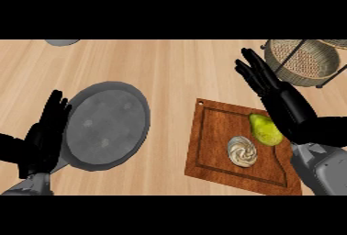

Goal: Pick the cupcake from the cutting board and place it in the tiered basket

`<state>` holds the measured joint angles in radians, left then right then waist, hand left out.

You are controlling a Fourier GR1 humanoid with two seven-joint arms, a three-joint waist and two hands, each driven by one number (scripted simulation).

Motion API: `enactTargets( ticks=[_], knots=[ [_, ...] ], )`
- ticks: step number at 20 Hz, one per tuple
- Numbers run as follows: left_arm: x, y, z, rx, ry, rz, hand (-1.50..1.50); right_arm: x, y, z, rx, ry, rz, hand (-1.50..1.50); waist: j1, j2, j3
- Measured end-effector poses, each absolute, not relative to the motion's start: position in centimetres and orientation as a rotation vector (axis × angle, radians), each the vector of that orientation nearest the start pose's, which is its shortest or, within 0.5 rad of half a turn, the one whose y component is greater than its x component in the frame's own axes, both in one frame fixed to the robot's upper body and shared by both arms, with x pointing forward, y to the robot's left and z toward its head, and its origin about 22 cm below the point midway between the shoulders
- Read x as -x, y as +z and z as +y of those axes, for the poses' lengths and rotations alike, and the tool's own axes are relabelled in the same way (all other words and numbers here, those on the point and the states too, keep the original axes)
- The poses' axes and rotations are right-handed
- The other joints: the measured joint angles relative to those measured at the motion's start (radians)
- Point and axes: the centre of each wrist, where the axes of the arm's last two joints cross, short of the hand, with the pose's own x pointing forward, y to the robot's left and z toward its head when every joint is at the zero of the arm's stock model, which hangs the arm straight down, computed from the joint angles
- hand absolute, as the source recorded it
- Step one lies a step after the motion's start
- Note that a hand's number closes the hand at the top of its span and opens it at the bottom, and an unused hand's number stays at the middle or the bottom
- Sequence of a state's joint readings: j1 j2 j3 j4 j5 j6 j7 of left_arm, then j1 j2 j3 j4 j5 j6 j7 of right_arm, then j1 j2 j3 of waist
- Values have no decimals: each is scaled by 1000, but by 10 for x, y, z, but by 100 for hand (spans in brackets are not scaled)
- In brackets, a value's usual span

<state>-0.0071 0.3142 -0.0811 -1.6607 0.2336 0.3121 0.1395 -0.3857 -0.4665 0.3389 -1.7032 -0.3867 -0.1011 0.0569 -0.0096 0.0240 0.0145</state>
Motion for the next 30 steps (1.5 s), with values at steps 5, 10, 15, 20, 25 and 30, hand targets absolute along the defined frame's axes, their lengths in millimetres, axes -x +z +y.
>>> enactTargets(
  ticks=[5, 10, 15, 20, 25, 30],
  knots=[
    [-248, 45, 264, -249, 62, -1581, 0, -283, 124, -249, -211, 117, -1937, 150, -32, -19, -7],
    [-249, 45, 253, -251, 6, -1630, 0, -271, 92, -291, -143, -323, -1892, -150, -69, -26, -1],
    [-256, 34, 232, -239, -40, -1646, 0, -231, 53, -311, -421, -414, -1856, -150, -54, -25, -8],
    [-261, 35, 219, -226, -65, -1657, 0, -178, 53, -358, -395, -238, -1906, -150, -37, -28, -12],
    [-262, 36, 217, -235, -70, -1650, 0, -155, 99, -392, -123, 171, -1851, -150, -42, -31, -17],
    [-260, 33, 216, -234, -76, -1651, 0, -152, 160, -390, 169, 598, -1742, -150, -34, -32, -20]
  ],
)
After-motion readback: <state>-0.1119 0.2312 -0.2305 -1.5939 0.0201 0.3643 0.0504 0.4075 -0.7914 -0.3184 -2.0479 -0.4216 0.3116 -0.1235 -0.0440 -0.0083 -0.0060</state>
